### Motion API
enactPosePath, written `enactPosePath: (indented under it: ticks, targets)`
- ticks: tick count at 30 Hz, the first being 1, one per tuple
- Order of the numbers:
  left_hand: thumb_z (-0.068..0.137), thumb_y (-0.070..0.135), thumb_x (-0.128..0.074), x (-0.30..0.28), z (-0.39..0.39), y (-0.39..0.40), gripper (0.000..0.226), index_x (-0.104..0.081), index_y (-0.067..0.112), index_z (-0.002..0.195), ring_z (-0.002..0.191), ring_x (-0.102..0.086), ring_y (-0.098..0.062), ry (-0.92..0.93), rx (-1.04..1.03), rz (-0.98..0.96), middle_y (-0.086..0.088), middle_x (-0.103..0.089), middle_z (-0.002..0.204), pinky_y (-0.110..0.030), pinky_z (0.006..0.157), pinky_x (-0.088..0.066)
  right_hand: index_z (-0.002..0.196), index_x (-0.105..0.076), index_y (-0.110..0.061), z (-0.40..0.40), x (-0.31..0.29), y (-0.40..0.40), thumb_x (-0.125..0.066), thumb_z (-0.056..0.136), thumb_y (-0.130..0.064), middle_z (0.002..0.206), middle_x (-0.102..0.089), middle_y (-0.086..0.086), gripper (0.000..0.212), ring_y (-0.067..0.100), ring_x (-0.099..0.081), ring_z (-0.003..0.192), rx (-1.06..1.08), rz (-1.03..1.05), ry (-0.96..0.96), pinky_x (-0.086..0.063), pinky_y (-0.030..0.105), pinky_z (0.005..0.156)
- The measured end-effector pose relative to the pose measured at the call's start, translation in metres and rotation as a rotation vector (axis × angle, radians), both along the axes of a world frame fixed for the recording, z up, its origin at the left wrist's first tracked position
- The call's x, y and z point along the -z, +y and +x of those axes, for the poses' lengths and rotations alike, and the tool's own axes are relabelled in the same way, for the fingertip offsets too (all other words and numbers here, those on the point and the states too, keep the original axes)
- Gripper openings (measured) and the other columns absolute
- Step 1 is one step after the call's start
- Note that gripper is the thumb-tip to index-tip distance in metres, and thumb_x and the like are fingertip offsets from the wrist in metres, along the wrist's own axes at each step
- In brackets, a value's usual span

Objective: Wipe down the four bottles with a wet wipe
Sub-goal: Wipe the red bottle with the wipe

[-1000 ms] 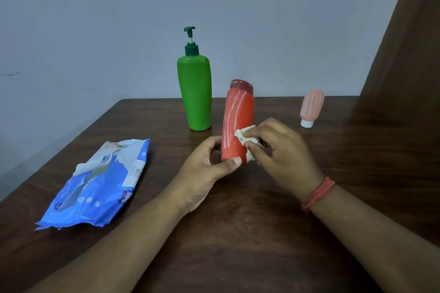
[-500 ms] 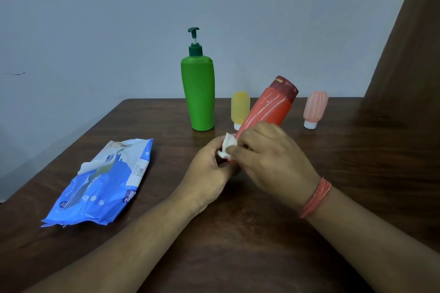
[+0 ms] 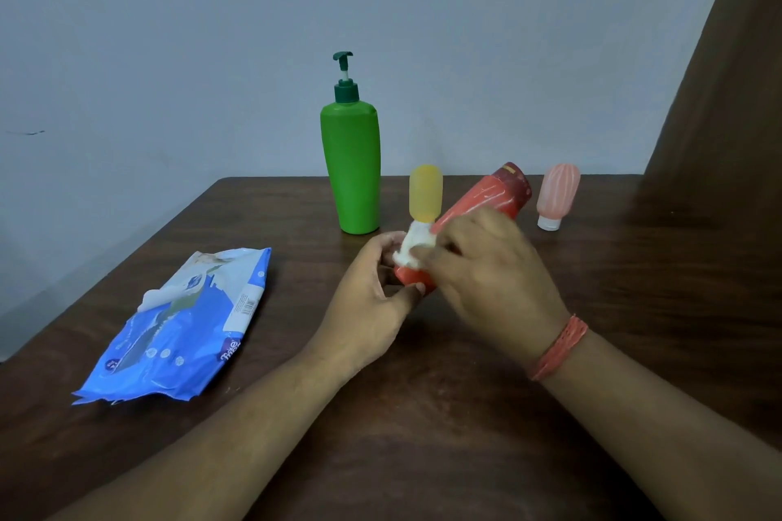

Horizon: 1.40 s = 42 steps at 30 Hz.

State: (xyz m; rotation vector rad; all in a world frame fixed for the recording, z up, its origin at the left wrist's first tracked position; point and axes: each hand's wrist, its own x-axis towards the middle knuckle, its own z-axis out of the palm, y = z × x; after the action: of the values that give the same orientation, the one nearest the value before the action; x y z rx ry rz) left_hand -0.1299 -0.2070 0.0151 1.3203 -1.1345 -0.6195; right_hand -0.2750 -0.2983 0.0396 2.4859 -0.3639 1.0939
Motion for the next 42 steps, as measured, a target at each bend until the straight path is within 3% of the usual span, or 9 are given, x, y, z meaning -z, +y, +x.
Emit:
enactPosePath:
  ticks: [7, 11, 15, 20, 24, 29, 33, 36, 42]
  targets:
    - [0.088, 0.003, -0.073, 0.000, 0.001, -0.001, 0.061, -0.047, 0.039, 0.130, 0.111, -0.065, -0.013, -0.110, -0.034, 0.021, 0.009, -0.063, 0.119, -0.033, 0.099, -0.054, 0.107, -0.072, -0.017, -0.005, -0.007, -0.006, -0.060, 0.091, -0.022, 0.089, -0.056, 0.005, 0.021, 0.029, -0.050, 0.086, 0.080, 0.059, -0.010, -0.043, 0.045, 0.073]
    - [0.087, -0.002, -0.072, -0.002, -0.004, 0.001, 0.059, -0.049, 0.043, 0.117, 0.109, -0.063, 0.000, -0.146, -0.032, -0.019, 0.030, -0.064, 0.112, -0.021, 0.094, -0.051, 0.105, -0.072, -0.016, 0.004, -0.001, 0.006, -0.066, 0.087, -0.016, 0.090, -0.055, 0.004, 0.020, 0.027, -0.049, 0.087, -0.056, 0.041, 0.086, -0.043, 0.043, 0.072]
    - [0.088, 0.003, -0.073, -0.001, -0.001, -0.001, 0.061, -0.046, 0.040, 0.128, 0.112, -0.063, -0.011, -0.112, -0.062, 0.021, 0.010, -0.062, 0.117, -0.034, 0.100, -0.053, 0.103, -0.071, -0.017, -0.004, -0.008, -0.003, -0.070, 0.087, -0.019, 0.091, -0.057, 0.006, 0.016, 0.029, -0.051, 0.087, 0.085, 0.067, -0.028, -0.043, 0.045, 0.074]
    - [0.086, -0.002, -0.073, 0.000, 0.000, -0.002, 0.059, -0.049, 0.023, 0.134, 0.109, -0.066, -0.012, 0.065, -0.075, -0.008, -0.003, -0.065, 0.122, -0.032, 0.097, -0.054, 0.104, -0.072, -0.016, 0.000, 0.000, 0.001, -0.063, 0.093, -0.019, 0.091, -0.057, 0.005, 0.014, 0.028, -0.051, 0.087, -0.021, 0.026, 0.032, -0.042, 0.045, 0.075]
    - [0.091, -0.004, -0.065, -0.001, 0.005, -0.003, 0.050, -0.053, 0.022, 0.131, 0.111, -0.062, -0.021, 0.275, -0.075, -0.019, -0.004, -0.059, 0.112, -0.049, 0.098, -0.055, 0.100, -0.074, -0.014, -0.012, -0.008, -0.015, -0.072, 0.085, -0.013, 0.092, -0.062, 0.007, 0.016, 0.031, -0.055, 0.091, 0.165, 0.111, -0.149, -0.046, 0.046, 0.077]
    - [0.090, -0.014, -0.059, -0.003, 0.005, -0.003, 0.043, -0.053, 0.014, 0.122, 0.126, -0.056, -0.041, 0.544, -0.016, -0.087, -0.016, -0.054, 0.119, -0.056, 0.093, -0.057, 0.104, -0.073, -0.017, -0.009, -0.002, -0.012, -0.069, 0.087, -0.018, 0.091, -0.062, 0.004, 0.017, 0.028, -0.053, 0.088, 0.049, 0.059, -0.066, -0.040, 0.042, 0.076]
    - [0.087, -0.016, -0.059, -0.004, 0.007, -0.001, 0.045, -0.052, 0.013, 0.121, 0.130, -0.052, -0.044, 0.631, 0.044, -0.103, -0.017, -0.048, 0.123, -0.044, 0.079, -0.062, 0.107, -0.074, -0.015, -0.011, -0.003, -0.018, -0.071, 0.089, -0.016, 0.092, -0.062, 0.005, 0.018, 0.028, -0.053, 0.088, 0.139, 0.205, -0.225, -0.048, 0.044, 0.074]
    - [0.086, -0.016, -0.058, -0.003, 0.006, -0.001, 0.045, -0.052, 0.012, 0.121, 0.124, -0.057, -0.039, 0.661, 0.069, -0.107, -0.014, -0.050, 0.118, -0.045, 0.080, -0.062, 0.108, -0.074, -0.013, -0.014, 0.000, -0.019, -0.070, 0.090, -0.015, 0.090, -0.061, 0.006, 0.019, 0.026, -0.053, 0.087, 0.018, 0.142, -0.100, -0.046, 0.039, 0.073]
    - [0.086, -0.015, -0.059, -0.004, 0.006, 0.000, 0.043, -0.054, 0.012, 0.118, 0.128, -0.055, -0.040, 0.709, 0.087, -0.106, -0.017, -0.048, 0.125, -0.048, 0.084, -0.061, 0.110, -0.075, -0.013, -0.018, 0.003, -0.029, -0.071, 0.091, -0.014, 0.091, -0.061, 0.004, 0.020, 0.020, -0.055, 0.090, 0.059, 0.319, -0.309, -0.048, 0.035, 0.073]
